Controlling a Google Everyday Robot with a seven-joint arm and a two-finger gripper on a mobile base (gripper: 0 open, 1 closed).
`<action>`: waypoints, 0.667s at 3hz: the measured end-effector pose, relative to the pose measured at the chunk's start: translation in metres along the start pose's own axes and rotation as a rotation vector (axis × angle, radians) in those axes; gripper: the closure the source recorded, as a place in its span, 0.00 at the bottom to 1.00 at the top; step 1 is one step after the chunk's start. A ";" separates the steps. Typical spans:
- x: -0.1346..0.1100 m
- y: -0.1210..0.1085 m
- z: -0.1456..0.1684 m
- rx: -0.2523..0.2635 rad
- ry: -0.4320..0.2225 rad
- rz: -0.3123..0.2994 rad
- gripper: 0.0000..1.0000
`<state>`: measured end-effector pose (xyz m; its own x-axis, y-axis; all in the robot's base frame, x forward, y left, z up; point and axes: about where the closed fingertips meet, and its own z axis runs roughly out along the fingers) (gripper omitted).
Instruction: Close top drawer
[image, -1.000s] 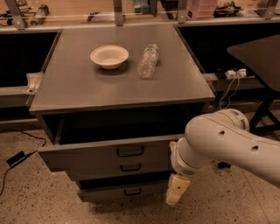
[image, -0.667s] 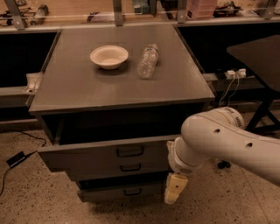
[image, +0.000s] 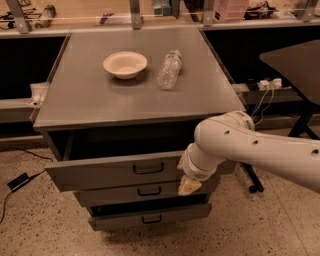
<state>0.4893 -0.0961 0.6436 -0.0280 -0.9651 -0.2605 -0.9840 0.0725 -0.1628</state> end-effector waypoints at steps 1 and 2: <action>0.009 -0.020 0.019 0.024 0.028 -0.004 0.42; 0.016 -0.035 0.028 0.073 0.040 0.036 0.17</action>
Offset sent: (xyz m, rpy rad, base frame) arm 0.0614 -0.0182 -0.0311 -0.0344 -0.1136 -0.1283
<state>0.5286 -0.1072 0.6186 -0.0715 -0.9707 -0.2292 -0.9669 0.1238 -0.2230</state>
